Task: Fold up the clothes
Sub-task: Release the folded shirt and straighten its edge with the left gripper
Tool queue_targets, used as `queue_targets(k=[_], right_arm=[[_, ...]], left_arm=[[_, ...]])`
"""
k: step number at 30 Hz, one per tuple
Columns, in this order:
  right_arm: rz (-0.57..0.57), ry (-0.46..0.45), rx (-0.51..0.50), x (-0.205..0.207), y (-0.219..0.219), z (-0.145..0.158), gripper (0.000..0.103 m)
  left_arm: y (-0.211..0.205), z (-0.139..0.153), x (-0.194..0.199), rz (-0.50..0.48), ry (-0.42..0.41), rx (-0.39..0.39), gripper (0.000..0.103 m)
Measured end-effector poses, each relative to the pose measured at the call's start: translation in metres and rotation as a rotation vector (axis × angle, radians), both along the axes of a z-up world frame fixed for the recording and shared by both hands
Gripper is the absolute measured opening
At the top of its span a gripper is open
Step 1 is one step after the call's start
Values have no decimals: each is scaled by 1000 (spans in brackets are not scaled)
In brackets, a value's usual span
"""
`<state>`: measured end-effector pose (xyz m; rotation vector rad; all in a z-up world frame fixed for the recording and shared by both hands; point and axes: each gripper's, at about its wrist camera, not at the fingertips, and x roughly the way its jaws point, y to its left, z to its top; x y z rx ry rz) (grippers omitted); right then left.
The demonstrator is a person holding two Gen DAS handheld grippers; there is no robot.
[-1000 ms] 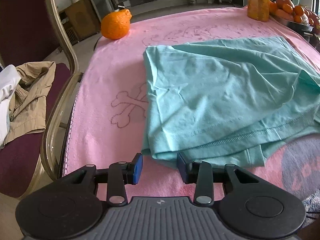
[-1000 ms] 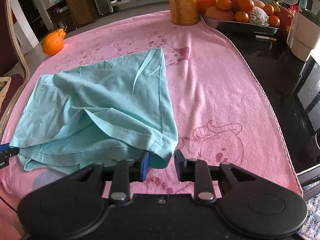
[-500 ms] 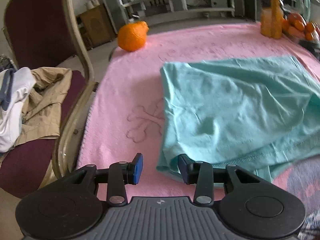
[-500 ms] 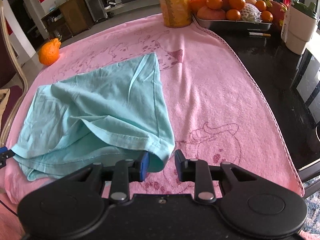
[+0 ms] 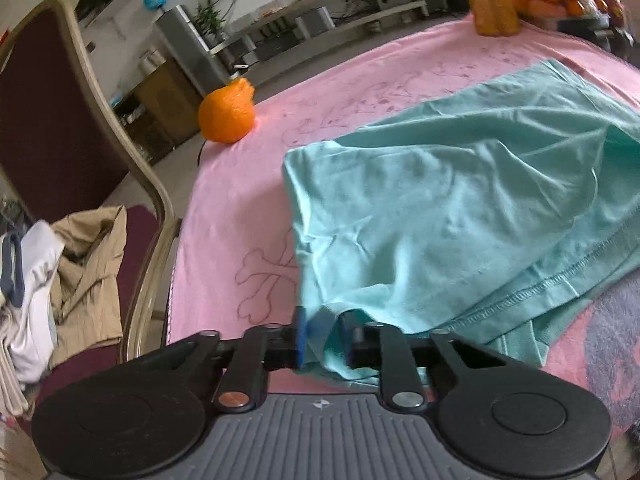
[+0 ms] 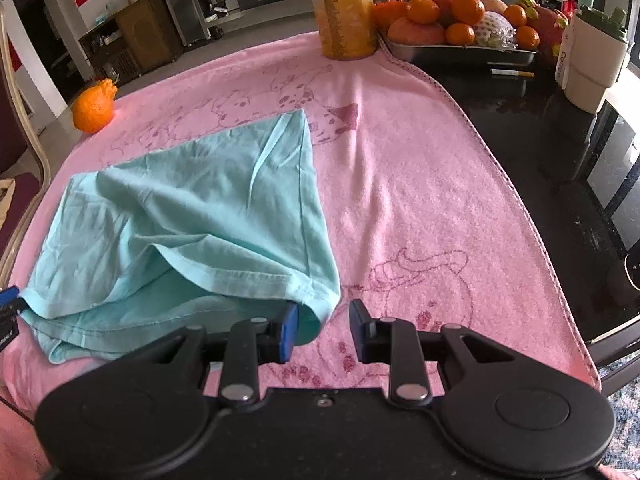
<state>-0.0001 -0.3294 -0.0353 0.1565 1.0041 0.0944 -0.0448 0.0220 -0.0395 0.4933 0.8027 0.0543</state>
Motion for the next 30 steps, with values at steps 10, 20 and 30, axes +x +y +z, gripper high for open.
queue_targets(k=[10,20,30], right_arm=[[20,-120,-130,-4,15,9,1],[-66,-168,-22,-15,-12,25,1],[101,19,-156,-8,18,0,54]], left_arm=[[30,16,2,161,-62,-119,2],[81,20,-14,407,2,-531,2],[65,15,-21,436,55,-350,37]])
